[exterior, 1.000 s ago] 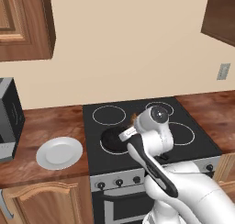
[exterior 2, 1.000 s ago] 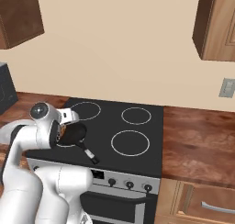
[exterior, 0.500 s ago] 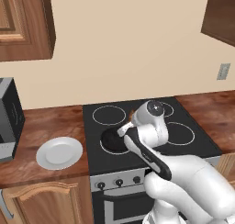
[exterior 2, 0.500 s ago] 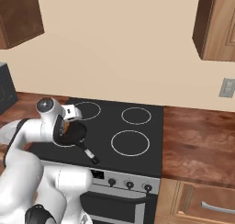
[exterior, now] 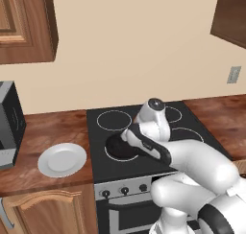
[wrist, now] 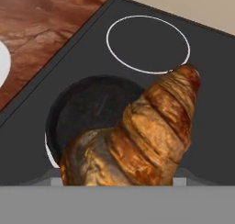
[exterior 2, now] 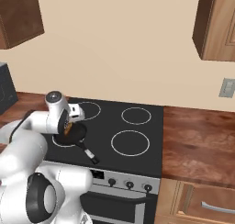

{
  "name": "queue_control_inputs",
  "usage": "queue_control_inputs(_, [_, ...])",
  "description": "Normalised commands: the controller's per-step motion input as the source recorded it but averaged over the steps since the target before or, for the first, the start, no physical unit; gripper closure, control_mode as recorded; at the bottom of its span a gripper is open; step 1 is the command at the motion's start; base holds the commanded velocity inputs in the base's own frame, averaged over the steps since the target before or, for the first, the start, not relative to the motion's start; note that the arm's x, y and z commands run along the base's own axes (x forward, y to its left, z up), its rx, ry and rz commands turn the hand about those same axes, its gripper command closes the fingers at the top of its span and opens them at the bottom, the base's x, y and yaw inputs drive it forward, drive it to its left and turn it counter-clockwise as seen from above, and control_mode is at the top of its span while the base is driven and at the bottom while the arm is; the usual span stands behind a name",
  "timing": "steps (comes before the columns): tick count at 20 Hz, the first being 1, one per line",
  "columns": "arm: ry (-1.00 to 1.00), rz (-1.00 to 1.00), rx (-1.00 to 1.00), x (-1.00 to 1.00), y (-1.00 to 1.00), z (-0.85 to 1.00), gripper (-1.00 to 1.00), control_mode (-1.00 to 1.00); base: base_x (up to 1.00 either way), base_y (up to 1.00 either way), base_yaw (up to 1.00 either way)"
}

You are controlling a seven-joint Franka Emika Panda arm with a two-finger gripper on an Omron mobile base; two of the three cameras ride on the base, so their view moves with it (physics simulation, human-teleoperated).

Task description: Pick the croissant and place it on the pan. Then turn on the stove to warm the croissant.

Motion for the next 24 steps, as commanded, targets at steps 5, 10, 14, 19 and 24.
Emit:
queue_control_inputs(5, [0.03, 0.0, 0.0, 0.0, 0.28, 0.0, 1.0, -1.0, 0.0, 0.0, 0.0])
queue_control_inputs(10, [0.07, 0.0, 0.0, 0.09, 0.33, -0.04, 1.0, -1.0, 0.0, 0.0, 0.0])
queue_control_inputs(14, [0.09, 0.0, 0.0, 0.17, 0.2, -0.17, 1.0, -1.0, 0.0, 0.0, 0.0])
queue_control_inputs(19, [0.11, 0.0, 0.0, 0.12, 0.0, -0.23, 1.0, -1.0, 0.0, 0.0, 0.0])
queue_control_inputs(24, [0.02, 0.0, 0.0, 0.05, 0.0, -0.07, 1.0, -1.0, 0.0, 0.0, 0.0])
